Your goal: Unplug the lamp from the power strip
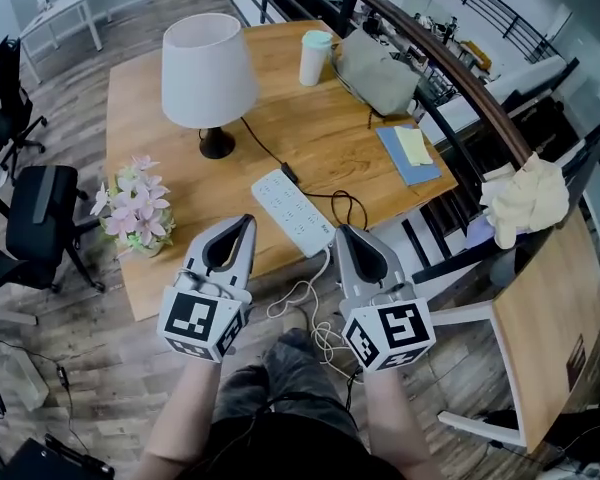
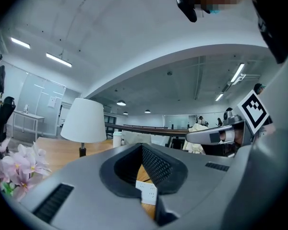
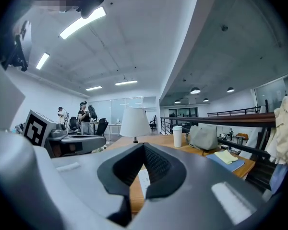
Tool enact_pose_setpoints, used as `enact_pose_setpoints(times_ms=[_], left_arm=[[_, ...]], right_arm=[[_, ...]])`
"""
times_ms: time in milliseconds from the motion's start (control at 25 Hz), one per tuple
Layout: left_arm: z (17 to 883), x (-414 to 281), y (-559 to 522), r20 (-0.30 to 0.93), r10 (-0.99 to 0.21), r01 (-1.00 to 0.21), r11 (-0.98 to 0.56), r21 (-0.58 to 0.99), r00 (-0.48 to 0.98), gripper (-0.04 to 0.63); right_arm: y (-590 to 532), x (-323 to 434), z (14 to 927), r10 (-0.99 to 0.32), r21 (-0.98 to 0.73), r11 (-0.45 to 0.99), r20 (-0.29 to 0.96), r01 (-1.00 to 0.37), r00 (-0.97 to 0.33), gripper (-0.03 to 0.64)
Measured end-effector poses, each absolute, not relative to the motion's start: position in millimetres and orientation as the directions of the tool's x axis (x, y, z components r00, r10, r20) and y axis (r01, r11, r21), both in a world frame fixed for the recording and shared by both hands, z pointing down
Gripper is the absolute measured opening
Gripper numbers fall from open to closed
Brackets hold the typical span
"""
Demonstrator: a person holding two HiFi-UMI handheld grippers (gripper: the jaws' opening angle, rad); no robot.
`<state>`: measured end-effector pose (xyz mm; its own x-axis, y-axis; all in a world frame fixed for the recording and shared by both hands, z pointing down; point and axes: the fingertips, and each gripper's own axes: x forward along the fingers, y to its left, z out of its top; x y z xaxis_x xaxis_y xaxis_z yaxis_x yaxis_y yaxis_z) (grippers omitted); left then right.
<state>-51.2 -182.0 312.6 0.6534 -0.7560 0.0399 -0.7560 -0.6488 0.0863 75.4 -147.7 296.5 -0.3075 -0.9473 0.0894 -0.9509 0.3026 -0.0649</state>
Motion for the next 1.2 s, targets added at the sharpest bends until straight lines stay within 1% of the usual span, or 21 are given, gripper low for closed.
enact_pose_setpoints(times_ms=[520,1200], left_arm=[[280.2,-74.4,-172.6,-0.007,-0.76,-0.754,-0.646,0.116,0.65,-0.003],[247.4,-75.2,-158.8,-0.06,-0.742,-0.732,-0.67,0.125,0.668,-0.003]], right_arm=[[-132.5,72.9,264.2,-0.95,-0.053,0.306,0.044,-0.95,-0.309,0.008],[-115.9,66.0,240.9,-0.941,-0.058,0.337,0.001,-0.94,-0.337,0.008]])
